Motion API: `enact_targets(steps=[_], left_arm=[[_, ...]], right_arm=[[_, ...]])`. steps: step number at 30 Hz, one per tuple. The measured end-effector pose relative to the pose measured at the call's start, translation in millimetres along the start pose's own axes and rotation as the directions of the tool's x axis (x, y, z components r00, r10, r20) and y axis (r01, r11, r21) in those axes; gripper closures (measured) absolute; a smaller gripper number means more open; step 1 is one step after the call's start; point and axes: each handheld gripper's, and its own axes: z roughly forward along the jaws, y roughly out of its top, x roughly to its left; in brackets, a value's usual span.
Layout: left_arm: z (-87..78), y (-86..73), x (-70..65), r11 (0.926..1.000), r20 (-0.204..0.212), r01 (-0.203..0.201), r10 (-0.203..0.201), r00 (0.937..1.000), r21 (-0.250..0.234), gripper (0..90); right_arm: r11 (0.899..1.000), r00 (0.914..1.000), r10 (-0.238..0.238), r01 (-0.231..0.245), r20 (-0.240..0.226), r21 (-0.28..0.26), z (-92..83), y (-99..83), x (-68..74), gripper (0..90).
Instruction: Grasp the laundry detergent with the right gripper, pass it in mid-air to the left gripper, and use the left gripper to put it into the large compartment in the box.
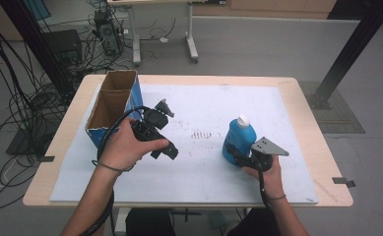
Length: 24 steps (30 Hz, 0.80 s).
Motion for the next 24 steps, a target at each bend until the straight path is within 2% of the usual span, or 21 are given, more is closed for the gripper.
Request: enact_targets(steps=[6, 14, 19, 20, 21, 22, 24], left_arm=[[0.7, 1.4, 0.6, 0.9999, 0.002, -0.009, 0.009, 1.0000, 0.006, 6.1], [-6.3, 6.4, -1.3, 0.9983, 0.019, -0.058, 0.058, 0.9981, 0.006, 7.2], [-14.2, 14.3, -6.0, 0.9929, 0.033, -0.119, 0.118, 0.9924, 0.005, 7.1], [-14.2, 14.3, -6.0, 0.9929, 0.033, -0.119, 0.118, 0.9924, 0.005, 7.1], [-17.3, 18.0, -6.9, 0.9886, 0.035, -0.150, 0.149, 0.9882, 0.014, 7.1], [-17.3, 18.0, -6.9, 0.9886, 0.035, -0.150, 0.149, 0.9882, 0.014, 7.1], [-21.8, 22.7, -8.9, 0.9800, 0.042, -0.199, 0.198, 0.9794, 0.014, 7.1]], right_arm=[[1.000, 1.0000, -0.005, 0.005, 0.003, 0.009, -0.2, 1.4, 1.1, 43.1], [1.000, 0.9985, 0.001, 0.001, -0.054, 0.027, -2.7, 13.3, 0.7, 43.1], [0.999, 0.9944, 0.005, -0.001, -0.105, 0.041, -5.0, 22.9, -1.0, 43.1], [0.999, 0.9924, 0.002, 0.003, -0.123, 0.043, -5.5, 25.9, -1.5, 43.1], [0.999, 0.9907, 0.000, 0.006, -0.136, 0.046, -5.8, 27.8, -2.0, 43.1], [0.999, 0.9907, 0.000, 0.006, -0.136, 0.046, -5.8, 27.8, -2.0, 43.1], [0.998, 0.9815, -0.002, 0.015, -0.191, 0.066, -6.8, 36.5, -4.9, 43.1]])
